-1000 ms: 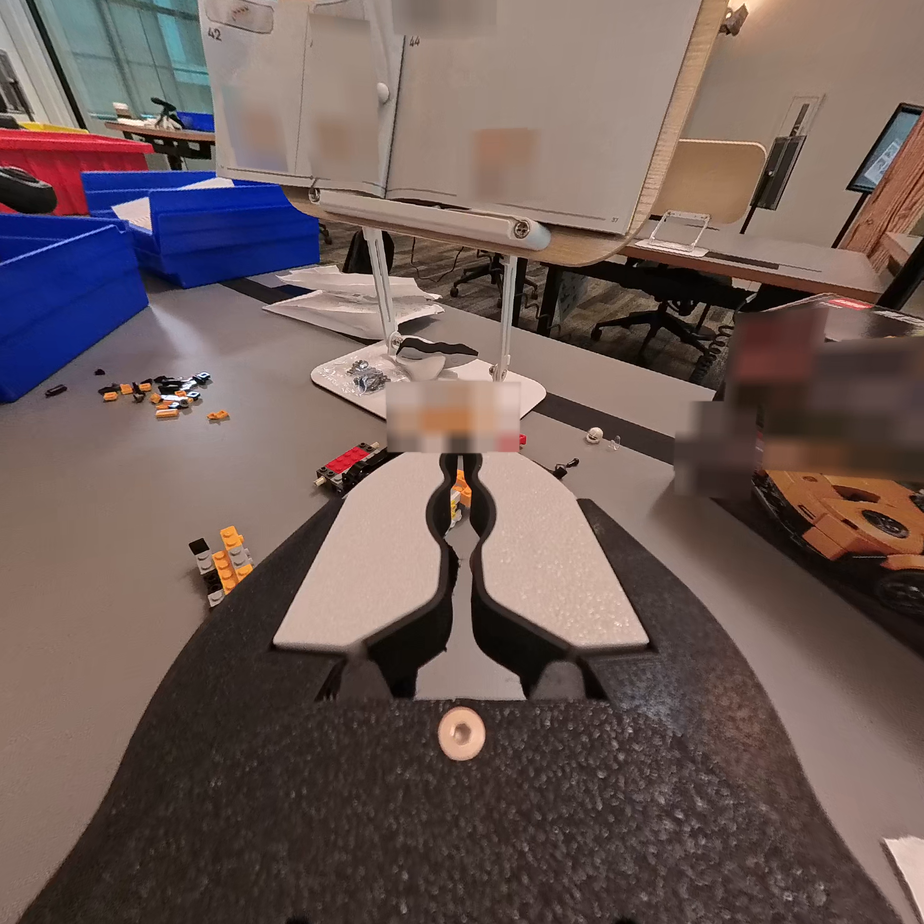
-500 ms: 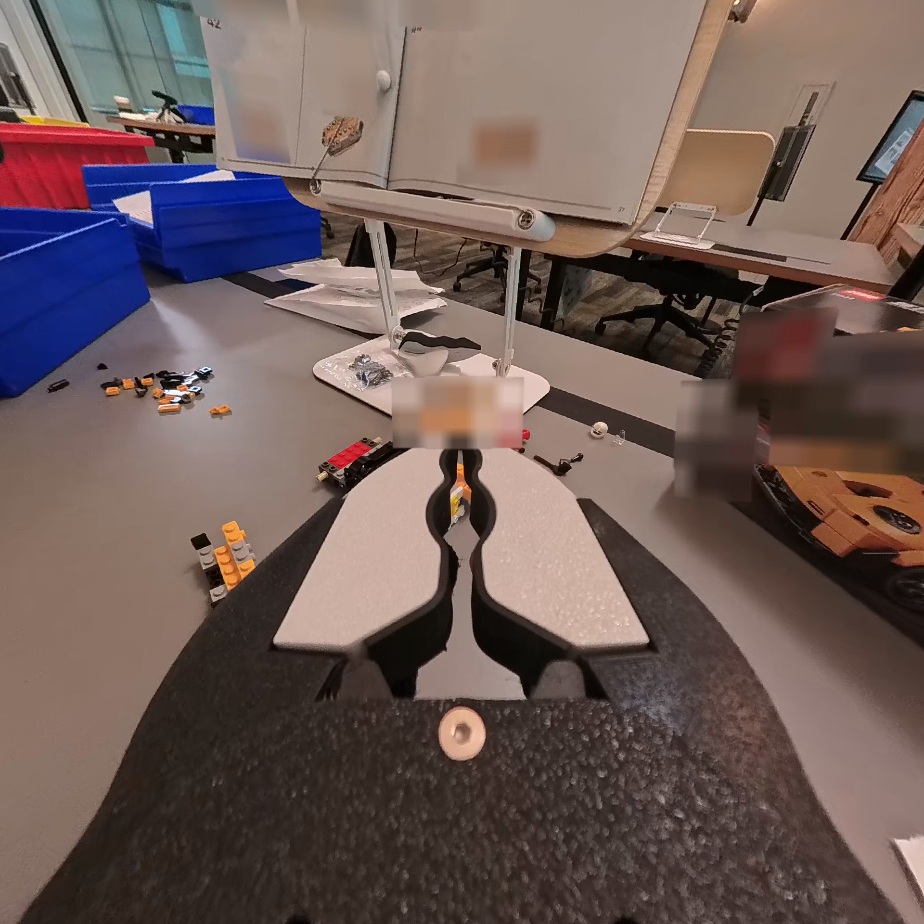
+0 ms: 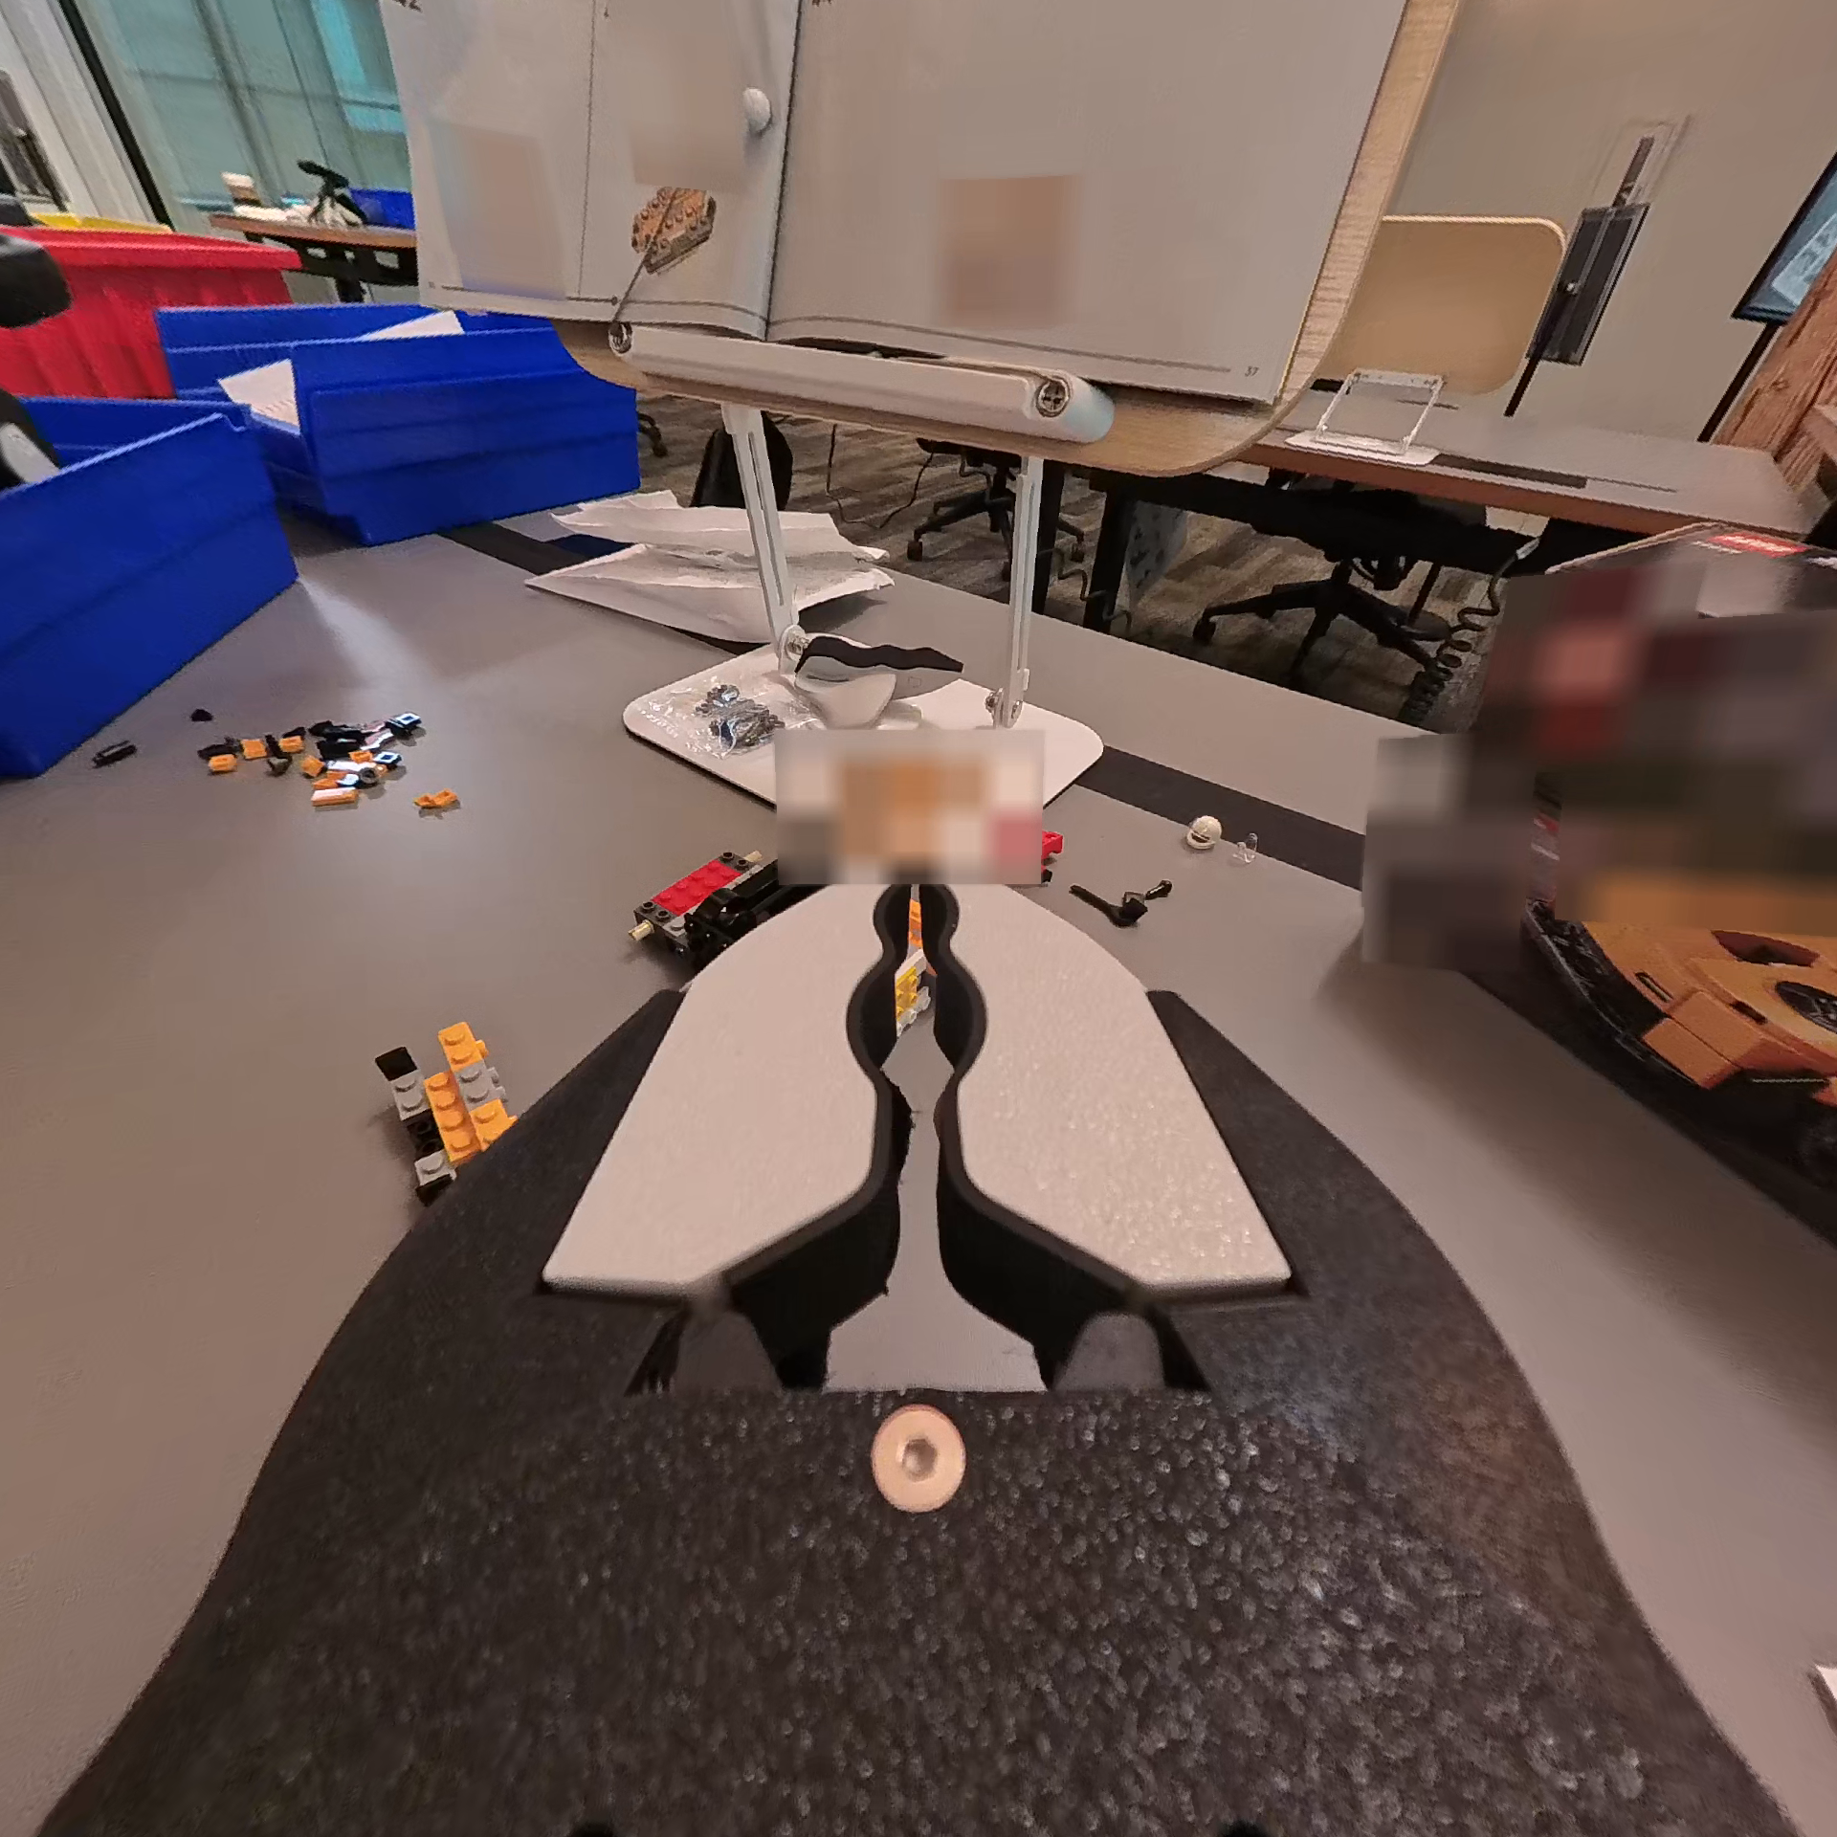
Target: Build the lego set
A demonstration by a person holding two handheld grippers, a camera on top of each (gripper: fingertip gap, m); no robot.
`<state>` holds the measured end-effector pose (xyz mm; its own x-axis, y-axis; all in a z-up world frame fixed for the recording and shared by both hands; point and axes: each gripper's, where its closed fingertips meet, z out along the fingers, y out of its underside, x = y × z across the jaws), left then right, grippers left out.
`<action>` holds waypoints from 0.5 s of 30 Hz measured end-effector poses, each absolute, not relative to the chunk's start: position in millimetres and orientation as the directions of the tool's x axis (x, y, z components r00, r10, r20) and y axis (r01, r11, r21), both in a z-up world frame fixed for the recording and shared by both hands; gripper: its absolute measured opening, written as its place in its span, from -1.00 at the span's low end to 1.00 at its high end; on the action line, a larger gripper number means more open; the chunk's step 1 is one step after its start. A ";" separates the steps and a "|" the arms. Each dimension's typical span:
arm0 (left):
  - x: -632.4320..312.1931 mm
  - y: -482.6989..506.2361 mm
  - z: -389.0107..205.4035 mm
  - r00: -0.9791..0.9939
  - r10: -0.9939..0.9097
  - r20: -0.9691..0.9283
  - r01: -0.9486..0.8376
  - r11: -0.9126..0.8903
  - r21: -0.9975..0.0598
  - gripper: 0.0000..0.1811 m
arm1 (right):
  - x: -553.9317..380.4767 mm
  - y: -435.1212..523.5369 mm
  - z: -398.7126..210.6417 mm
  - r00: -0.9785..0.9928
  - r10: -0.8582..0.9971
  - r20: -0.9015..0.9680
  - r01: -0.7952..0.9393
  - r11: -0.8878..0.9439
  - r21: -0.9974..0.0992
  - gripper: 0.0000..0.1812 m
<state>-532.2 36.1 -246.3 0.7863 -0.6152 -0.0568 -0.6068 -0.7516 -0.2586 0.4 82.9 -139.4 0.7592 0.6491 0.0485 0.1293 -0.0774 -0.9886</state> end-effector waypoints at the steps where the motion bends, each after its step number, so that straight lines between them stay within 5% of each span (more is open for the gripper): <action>1: -531.0 36.6 -248.7 0.782 -0.621 -0.056 -0.613 -0.749 -0.252 -0.65 | 0.4 83.0 -140.1 0.759 0.650 0.047 0.130 -0.079 -0.988 -0.99; 7: -534.2 38.5 -250.8 0.778 -0.625 -0.070 -0.620 -0.745 -0.244 -0.94 | 0.5 83.4 -141.7 0.758 0.650 0.047 0.133 -0.083 -0.988 -0.99; 15: -497.4 10.2 -214.1 0.698 -0.484 0.528 -0.337 -0.872 -0.354 -0.94 | -1.5 82.7 -143.8 0.752 0.658 0.043 0.135 -0.090 -0.987 -0.99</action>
